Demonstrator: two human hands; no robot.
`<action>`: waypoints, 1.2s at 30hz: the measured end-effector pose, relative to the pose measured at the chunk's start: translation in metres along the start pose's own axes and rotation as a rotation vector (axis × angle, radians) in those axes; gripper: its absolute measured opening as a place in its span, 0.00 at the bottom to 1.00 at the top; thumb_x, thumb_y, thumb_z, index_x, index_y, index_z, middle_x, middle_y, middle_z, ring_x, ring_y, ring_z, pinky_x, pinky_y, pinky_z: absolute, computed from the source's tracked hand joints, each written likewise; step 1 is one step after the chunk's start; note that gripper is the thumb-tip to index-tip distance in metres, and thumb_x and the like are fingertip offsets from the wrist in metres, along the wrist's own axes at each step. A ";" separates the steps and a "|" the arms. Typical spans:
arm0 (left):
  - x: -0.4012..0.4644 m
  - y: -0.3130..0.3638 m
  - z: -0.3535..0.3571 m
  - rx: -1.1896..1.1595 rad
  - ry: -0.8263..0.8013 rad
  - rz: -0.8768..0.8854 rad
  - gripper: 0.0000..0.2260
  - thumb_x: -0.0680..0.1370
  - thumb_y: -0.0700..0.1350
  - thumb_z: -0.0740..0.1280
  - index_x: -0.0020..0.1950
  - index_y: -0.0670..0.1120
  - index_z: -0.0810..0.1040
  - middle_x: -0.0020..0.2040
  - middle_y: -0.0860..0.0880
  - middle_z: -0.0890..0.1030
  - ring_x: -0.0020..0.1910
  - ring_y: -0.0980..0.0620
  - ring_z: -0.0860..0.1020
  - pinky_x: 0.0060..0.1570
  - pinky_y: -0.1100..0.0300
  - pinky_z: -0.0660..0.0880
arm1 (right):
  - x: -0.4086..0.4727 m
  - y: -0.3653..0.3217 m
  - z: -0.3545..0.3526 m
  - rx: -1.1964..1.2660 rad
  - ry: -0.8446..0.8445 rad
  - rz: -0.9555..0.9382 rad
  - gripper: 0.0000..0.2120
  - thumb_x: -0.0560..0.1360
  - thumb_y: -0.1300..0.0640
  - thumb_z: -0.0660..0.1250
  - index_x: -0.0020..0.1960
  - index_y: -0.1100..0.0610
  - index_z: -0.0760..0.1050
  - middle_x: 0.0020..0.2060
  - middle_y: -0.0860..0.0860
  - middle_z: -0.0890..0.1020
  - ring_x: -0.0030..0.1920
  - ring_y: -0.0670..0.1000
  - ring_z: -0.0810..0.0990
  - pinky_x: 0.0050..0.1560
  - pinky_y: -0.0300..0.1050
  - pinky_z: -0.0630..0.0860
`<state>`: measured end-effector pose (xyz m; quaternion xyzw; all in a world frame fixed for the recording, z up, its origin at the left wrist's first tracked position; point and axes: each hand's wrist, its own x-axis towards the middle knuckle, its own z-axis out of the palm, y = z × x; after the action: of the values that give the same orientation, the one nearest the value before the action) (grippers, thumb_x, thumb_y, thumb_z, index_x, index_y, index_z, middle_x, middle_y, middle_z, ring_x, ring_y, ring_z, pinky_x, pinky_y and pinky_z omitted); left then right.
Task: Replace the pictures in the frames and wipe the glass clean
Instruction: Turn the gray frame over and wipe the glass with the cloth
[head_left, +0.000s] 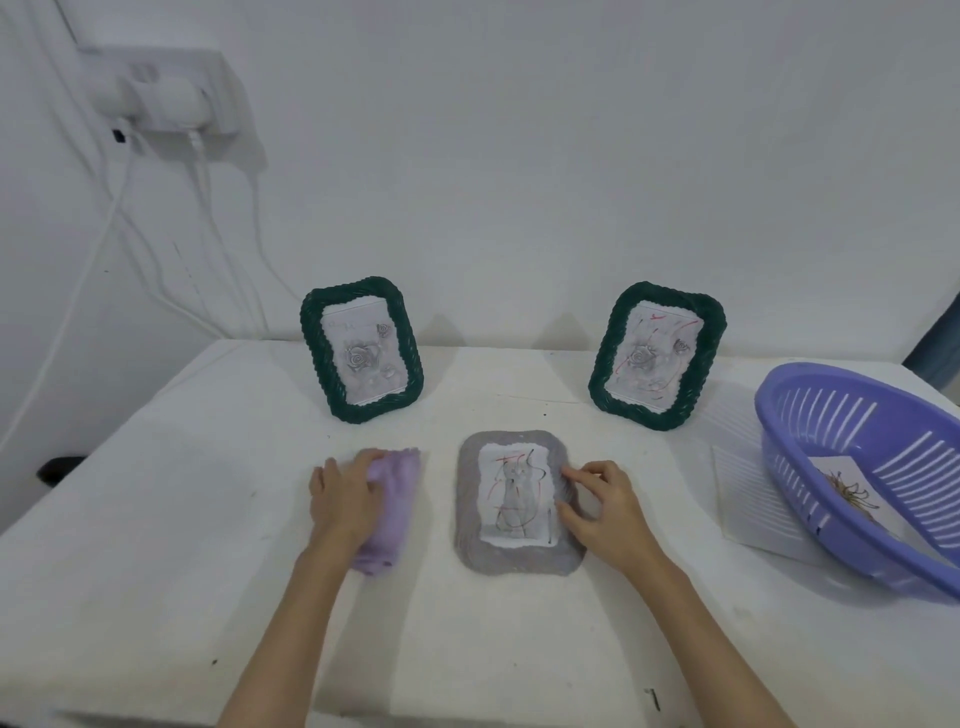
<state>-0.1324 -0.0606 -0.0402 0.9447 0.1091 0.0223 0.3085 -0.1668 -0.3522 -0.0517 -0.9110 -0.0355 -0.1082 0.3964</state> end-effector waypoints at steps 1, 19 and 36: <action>0.001 -0.006 -0.004 -0.018 -0.073 -0.002 0.17 0.77 0.41 0.57 0.64 0.53 0.72 0.62 0.40 0.76 0.66 0.40 0.68 0.66 0.51 0.64 | 0.000 0.000 0.000 0.003 -0.002 0.008 0.21 0.69 0.60 0.71 0.62 0.60 0.74 0.50 0.51 0.70 0.53 0.49 0.68 0.56 0.36 0.63; -0.049 0.084 -0.001 -1.025 -0.208 0.216 0.11 0.73 0.36 0.68 0.51 0.51 0.78 0.53 0.48 0.81 0.50 0.53 0.79 0.50 0.62 0.77 | 0.010 -0.095 0.013 0.735 -0.107 0.158 0.24 0.72 0.61 0.69 0.65 0.48 0.69 0.44 0.64 0.82 0.43 0.57 0.82 0.45 0.49 0.79; -0.025 0.051 0.034 0.192 -0.555 0.443 0.63 0.58 0.68 0.72 0.73 0.48 0.31 0.75 0.54 0.32 0.74 0.55 0.33 0.73 0.51 0.33 | -0.008 -0.063 0.016 -0.544 -0.065 0.054 0.27 0.74 0.47 0.63 0.71 0.52 0.63 0.67 0.55 0.66 0.56 0.60 0.68 0.53 0.52 0.69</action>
<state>-0.1432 -0.1259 -0.0375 0.9400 -0.1844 -0.1791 0.2241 -0.1814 -0.2971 -0.0186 -0.9876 0.0066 -0.0740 0.1384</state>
